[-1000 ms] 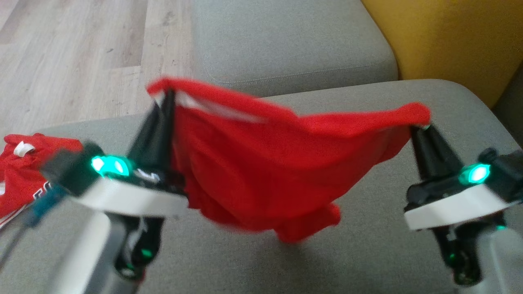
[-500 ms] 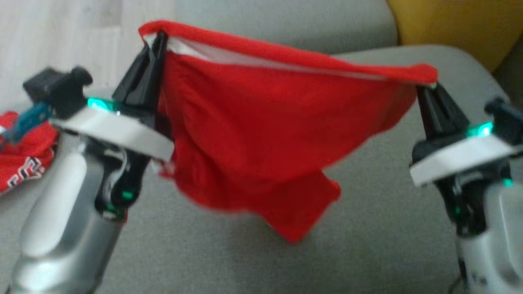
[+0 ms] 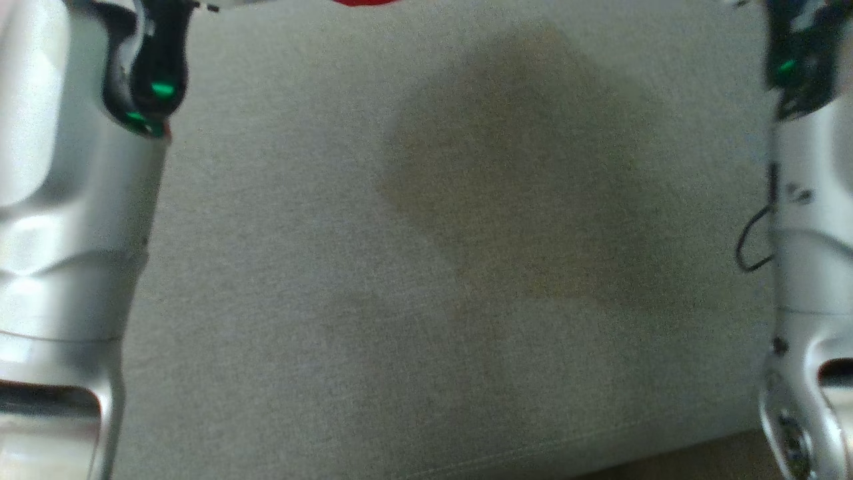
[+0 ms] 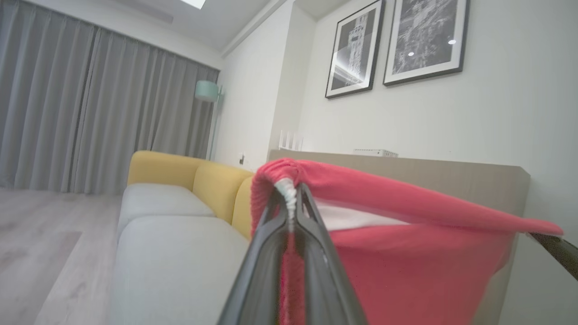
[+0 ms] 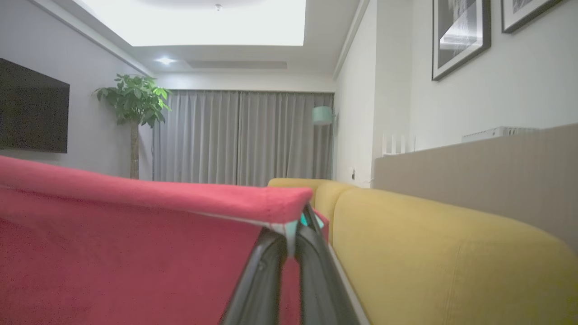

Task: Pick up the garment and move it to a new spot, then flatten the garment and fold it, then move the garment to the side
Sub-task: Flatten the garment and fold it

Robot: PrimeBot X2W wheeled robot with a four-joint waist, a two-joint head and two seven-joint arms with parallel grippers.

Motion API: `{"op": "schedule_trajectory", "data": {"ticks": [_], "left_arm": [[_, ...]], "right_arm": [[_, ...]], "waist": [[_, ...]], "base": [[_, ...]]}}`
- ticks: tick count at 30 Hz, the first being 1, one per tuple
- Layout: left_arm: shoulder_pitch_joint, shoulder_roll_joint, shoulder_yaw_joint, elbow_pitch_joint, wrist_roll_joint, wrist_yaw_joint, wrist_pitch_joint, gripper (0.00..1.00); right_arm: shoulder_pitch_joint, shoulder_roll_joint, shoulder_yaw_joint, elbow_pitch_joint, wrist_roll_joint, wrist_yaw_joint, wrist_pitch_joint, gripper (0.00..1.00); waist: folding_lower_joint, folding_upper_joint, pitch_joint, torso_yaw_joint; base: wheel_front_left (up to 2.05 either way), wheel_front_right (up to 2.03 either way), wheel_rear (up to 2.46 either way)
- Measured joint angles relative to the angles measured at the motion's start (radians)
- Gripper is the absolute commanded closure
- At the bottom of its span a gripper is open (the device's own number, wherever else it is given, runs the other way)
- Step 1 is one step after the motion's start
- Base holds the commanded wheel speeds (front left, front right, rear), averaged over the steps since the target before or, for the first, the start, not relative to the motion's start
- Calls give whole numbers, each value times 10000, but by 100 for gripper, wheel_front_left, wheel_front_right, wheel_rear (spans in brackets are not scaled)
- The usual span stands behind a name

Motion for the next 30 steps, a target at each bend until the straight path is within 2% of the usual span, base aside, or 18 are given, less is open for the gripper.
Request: {"op": "schedule_trajectory", "data": {"ticks": [4,8,15,18,23,30], "left_arm": [[749,-140,-159,610,-201,-144,-376,100],[2588,-196,-535,1053,-610,-261,-775,100],[5366,-364,-832,621,-1026,-339,-1848,100],[6240,-374,-966,182,-955,-286,-2056,100],[7797,-407,-1214,-533,-863,107,-2186,100],[9873,-441,-1561,-1783,-863,654,-2257,100]], "right_arm": [[829,224,293,838,0,2,-336,100],[2462,401,374,1735,117,0,-685,100],[4333,472,407,2176,449,2,-1166,100],[5052,477,299,1852,451,2,-1223,100],[6569,502,161,982,451,2,-1108,100],[8955,571,-320,-1296,376,2,-19,100]], "waist": [[0,0,394,-116],[-3,0,492,-125],[-4,0,274,56],[-5,0,17,166],[-5,0,-571,287],[-7,0,-1692,280]], "base": [[0,0,0],[0,0,0],[0,0,0],[0,0,0],[0,0,0],[0,0,0]]}}
